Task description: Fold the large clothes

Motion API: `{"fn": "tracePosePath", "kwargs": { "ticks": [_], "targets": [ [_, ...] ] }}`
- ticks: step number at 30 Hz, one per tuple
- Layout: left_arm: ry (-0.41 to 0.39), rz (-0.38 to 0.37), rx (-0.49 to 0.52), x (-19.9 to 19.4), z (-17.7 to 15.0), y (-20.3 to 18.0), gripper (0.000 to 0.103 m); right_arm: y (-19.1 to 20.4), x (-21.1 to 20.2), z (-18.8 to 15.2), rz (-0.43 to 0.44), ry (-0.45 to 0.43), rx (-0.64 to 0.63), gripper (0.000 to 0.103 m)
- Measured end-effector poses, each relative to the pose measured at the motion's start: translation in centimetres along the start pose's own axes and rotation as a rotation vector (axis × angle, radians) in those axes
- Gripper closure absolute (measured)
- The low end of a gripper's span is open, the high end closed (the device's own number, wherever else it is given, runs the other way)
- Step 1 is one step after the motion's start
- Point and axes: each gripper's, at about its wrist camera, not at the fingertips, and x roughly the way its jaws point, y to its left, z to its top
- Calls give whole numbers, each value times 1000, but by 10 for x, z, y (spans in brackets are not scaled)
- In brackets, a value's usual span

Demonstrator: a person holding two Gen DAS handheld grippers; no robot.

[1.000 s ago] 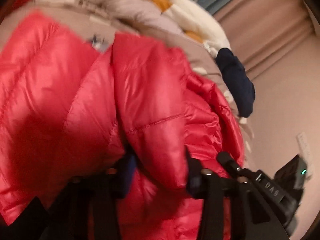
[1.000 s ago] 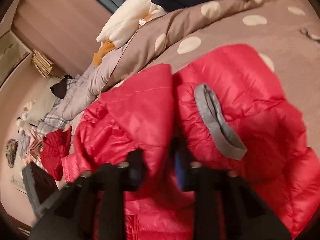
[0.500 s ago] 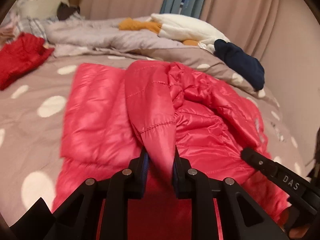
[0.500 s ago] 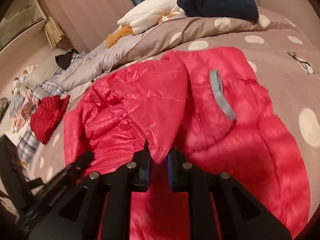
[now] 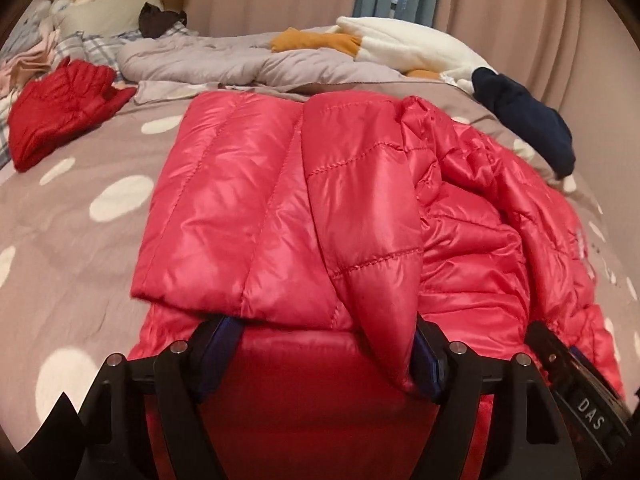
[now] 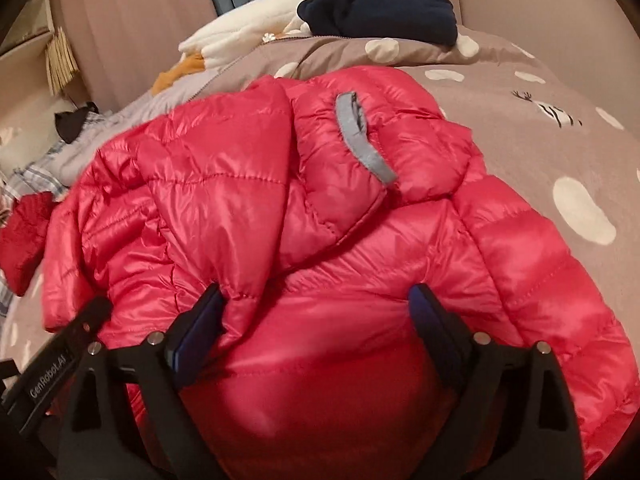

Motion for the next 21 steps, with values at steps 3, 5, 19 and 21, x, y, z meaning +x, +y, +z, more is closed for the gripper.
{"fn": "tracePosePath", "kwargs": {
  "ticks": [3,5,19,21],
  "targets": [
    [13,-6,-12,10,6,1,27,1,7,7,7,1,25,11],
    [14,-2,-7,10,5,4,27,5,11,10,3,1,29,11],
    [-70,22,-10,-69,-8,7,23,-23,-77,19,121,-77,143,10],
    [-127,42,7,-91,-12,9,19,-30,-104,18,104,-161,137,7]
  ]
}}
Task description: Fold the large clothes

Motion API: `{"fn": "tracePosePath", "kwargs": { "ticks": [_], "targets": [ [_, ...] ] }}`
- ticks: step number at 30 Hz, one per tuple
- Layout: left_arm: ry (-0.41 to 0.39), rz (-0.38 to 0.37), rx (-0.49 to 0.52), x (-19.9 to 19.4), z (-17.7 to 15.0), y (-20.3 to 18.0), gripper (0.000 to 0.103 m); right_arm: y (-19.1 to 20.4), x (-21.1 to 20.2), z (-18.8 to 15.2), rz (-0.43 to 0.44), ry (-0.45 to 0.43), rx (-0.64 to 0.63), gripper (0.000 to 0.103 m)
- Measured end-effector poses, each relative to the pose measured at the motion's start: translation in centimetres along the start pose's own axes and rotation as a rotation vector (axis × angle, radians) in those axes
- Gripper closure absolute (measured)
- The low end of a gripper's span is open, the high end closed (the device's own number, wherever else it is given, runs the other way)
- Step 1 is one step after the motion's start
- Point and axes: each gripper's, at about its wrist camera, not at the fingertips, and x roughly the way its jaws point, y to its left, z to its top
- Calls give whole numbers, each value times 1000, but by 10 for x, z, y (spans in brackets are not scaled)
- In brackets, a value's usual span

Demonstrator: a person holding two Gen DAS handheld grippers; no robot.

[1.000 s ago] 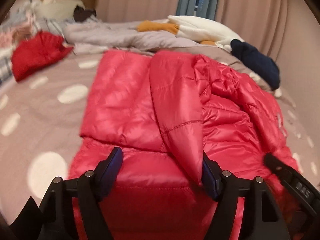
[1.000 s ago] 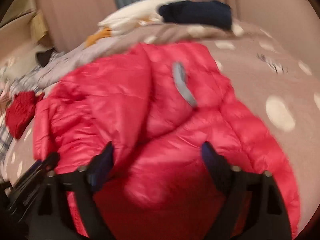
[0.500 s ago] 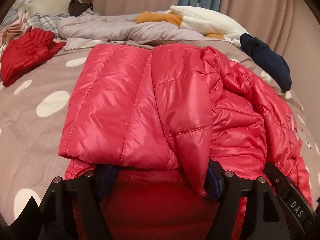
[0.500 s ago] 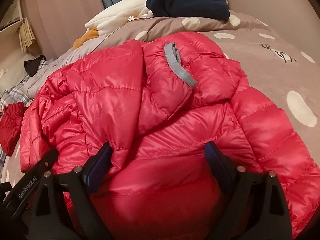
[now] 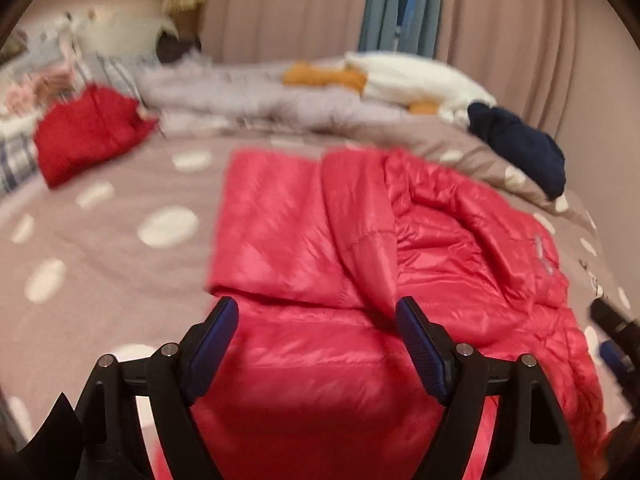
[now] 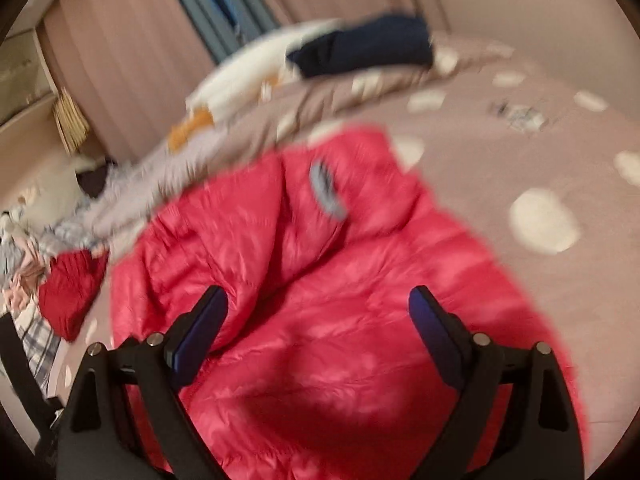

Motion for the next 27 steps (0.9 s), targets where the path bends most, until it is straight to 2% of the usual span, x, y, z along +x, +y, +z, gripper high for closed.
{"fn": "tracePosePath", "kwargs": {
  "ticks": [2,6,8,11,13,16,19,24,27],
  "targets": [
    [-62,-15,0,-25,-2,7,7,-4,-21,-1,-20,-60,-13,5],
    [-142,6,-77,-53,-9,28,4,-17,-45,-14,-59,-113,-14,4],
    [-131,1,-129,-56,-13,39,4,-26,-53,-20,-51,-108,-3,4],
    [-98,-66,-208,-58,-20,57,3,-38,-64,-27,-63,-121,21,2],
    [-74,-81,-254,-60,-27,71,2,-46,-71,-28,-92,-134,25,0],
    [-61,-77,-375,-62,-39,96,1,-56,-80,-29,-158,-149,-23,0],
    [-33,-126,-464,-65,-49,119,1,-71,-90,-34,-207,-165,-31,0],
    [-14,-133,-516,-70,-78,137,1,-117,-92,-54,-194,-100,134,0],
    [-6,-195,-564,-72,-93,141,1,-134,-87,-69,-176,-35,226,0]
  ]
}}
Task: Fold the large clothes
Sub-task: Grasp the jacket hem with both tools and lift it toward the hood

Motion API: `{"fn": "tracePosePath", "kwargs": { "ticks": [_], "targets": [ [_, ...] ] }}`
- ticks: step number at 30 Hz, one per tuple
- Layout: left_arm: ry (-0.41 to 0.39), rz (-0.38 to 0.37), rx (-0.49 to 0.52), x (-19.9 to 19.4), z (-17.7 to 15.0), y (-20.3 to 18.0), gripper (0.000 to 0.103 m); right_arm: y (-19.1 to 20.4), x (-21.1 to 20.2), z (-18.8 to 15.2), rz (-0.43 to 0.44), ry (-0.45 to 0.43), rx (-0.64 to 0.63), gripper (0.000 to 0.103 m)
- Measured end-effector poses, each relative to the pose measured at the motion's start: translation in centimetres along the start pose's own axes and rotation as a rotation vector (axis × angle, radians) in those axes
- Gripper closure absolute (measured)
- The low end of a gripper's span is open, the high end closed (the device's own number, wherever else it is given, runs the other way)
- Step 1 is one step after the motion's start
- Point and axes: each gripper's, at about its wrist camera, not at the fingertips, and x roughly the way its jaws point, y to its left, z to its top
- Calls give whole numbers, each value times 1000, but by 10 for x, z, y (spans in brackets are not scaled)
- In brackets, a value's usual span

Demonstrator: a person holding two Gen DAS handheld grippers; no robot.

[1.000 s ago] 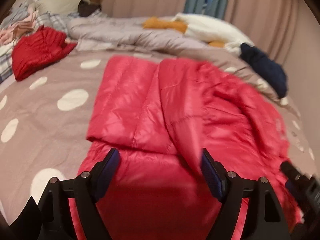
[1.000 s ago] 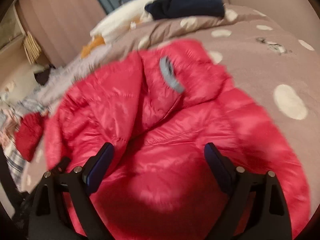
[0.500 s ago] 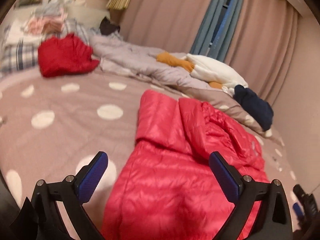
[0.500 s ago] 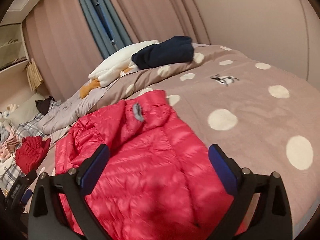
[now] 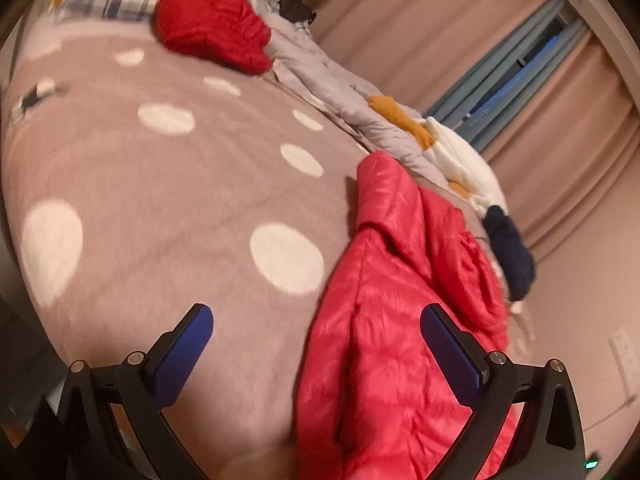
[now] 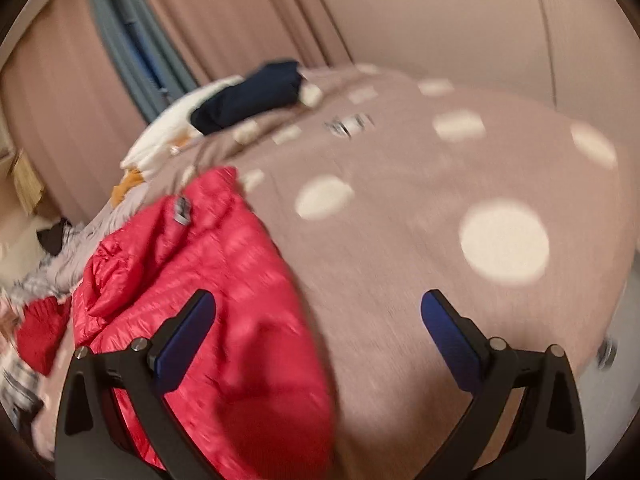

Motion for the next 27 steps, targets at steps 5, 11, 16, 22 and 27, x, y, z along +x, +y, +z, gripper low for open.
{"fn": "tracePosePath", "kwargs": {
  "ticks": [5,11,16,22,27],
  "targets": [
    [28,-55,-56,-2,-11,13,1,-9,-6,-23,40,-20,53,0],
    [12,-161,-157,-5,-31,25,1,6,-17,-54,137,-35,86,0],
    [68,-257,-195,-5,-41,24,1,34,-15,-75,192,3,49,0],
    [187,-361,-198,1,-60,5,1,55,-10,-84,261,64,76,0],
    [244,-389,-155,10,-69,-20,1,67,-3,-96,438,194,192,0]
  ]
}}
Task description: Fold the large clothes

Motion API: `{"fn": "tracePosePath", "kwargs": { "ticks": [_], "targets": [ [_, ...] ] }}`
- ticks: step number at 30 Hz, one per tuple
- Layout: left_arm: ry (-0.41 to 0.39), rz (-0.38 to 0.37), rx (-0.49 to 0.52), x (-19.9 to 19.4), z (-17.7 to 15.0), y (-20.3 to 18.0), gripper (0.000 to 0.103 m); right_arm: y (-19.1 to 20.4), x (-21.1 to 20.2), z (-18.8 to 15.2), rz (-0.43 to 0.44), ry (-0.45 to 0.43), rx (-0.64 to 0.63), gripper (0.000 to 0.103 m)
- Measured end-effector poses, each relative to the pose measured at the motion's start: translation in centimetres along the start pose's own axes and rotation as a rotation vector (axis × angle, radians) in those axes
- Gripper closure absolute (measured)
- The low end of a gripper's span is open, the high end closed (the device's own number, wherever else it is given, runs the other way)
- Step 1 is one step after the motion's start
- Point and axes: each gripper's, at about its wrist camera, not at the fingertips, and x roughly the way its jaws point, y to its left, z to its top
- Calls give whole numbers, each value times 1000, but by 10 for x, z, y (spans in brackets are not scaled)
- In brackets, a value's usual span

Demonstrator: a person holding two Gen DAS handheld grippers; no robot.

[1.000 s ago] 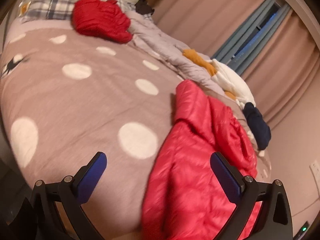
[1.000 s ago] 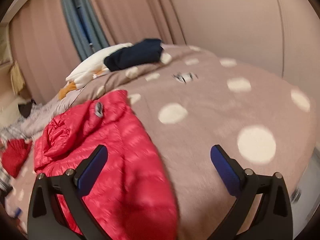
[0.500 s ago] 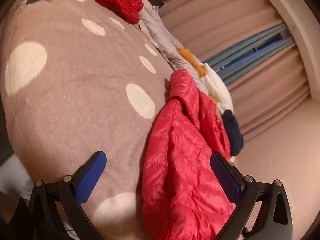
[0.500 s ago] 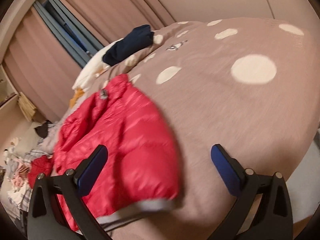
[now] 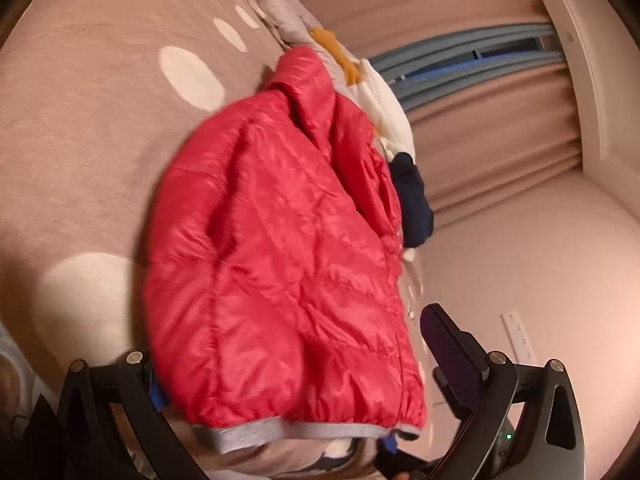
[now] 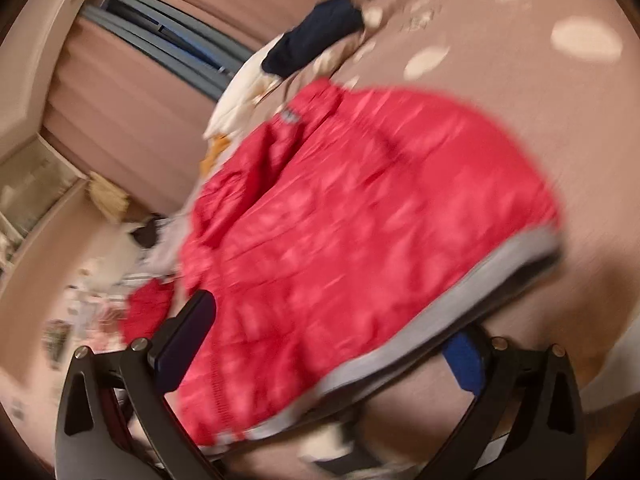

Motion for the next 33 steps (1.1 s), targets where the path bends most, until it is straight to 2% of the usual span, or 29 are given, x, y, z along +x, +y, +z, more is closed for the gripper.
{"fn": "tracePosePath", "kwargs": {
  "ticks": [2,4,10,12,14,15,17,19,20,22,23,26,33],
  "targets": [
    [32,-22,-23,5,2,-3,1,3,6,-5,40,38,29,0],
    [68,-51,-43,10,3,-4,1,12,12,-6,29,41,-6,0],
    [82,-46,-80,19,13,1,3,10,17,1,26,43,16,0],
    [79,-17,-64,18,12,1,9,10,16,1,16,37,13,0],
    [70,39,-34,17,9,3,36,13,17,-1,-19,34,-26,1],
    [65,71,-16,18,9,5,42,15,18,-2,-39,34,-45,3],
    [63,119,-30,20,10,16,72,20,22,-5,-104,34,-105,10],
    [66,107,-77,20,11,29,81,23,25,-8,-179,33,-156,31],
    [72,98,-90,20,12,33,84,22,26,-8,-208,31,-176,37],
    [85,91,-95,20,13,35,85,19,27,-8,-266,22,-195,65],
    [85,96,-88,20,13,35,85,15,27,-7,-281,17,-187,69],
    [73,127,-49,21,11,29,86,6,26,-1,-256,15,-151,80],
    [33,257,79,21,6,7,87,13,24,-2,-284,32,-254,83]
  ]
}}
